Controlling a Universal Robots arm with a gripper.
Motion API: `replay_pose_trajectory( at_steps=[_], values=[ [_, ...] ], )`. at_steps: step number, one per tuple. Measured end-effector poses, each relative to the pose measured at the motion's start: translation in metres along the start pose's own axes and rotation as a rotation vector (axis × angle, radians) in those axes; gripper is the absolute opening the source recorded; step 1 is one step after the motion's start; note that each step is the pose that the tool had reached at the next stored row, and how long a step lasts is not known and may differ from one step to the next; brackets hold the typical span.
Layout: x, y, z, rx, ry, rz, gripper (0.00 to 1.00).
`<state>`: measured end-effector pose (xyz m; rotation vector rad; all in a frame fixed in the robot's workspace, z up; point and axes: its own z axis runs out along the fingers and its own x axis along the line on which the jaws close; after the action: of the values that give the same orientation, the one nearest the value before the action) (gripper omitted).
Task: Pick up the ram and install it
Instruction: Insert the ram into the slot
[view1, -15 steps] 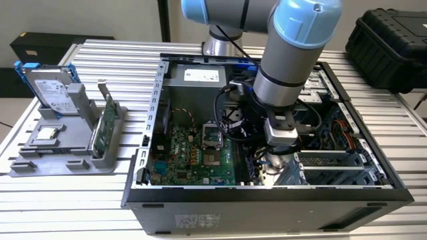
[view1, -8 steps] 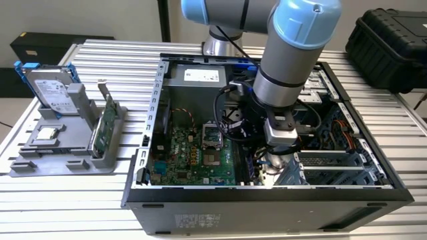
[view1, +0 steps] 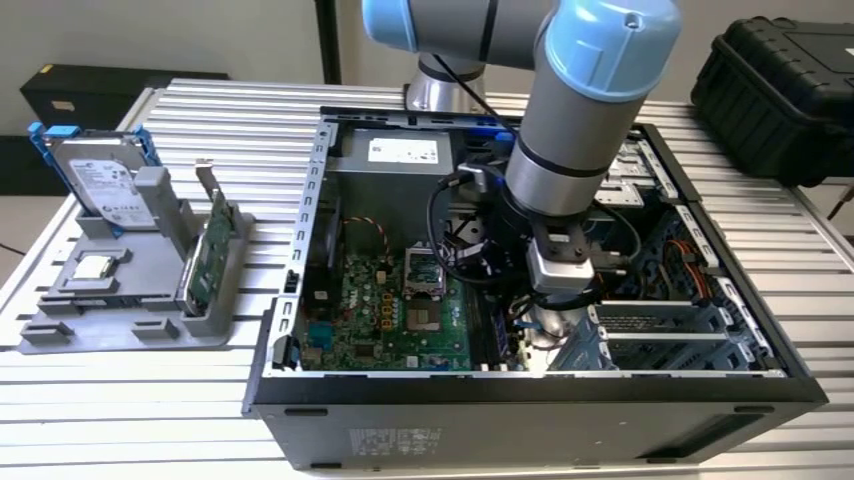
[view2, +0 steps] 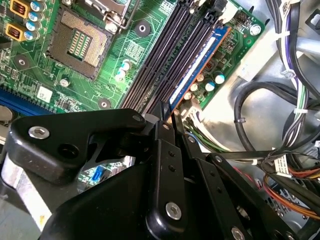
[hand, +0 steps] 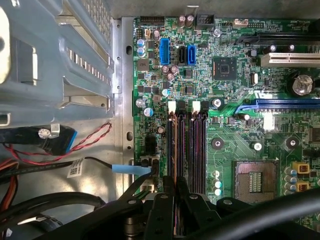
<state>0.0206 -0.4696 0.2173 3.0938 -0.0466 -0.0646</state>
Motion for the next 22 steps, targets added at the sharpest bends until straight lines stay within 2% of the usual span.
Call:
replay_pose_trajectory(
  at_steps=[22],
  values=[
    [0.0000, 0.0000, 0.0007, 0.0001, 0.0000, 0.000, 0.00]
  ],
)
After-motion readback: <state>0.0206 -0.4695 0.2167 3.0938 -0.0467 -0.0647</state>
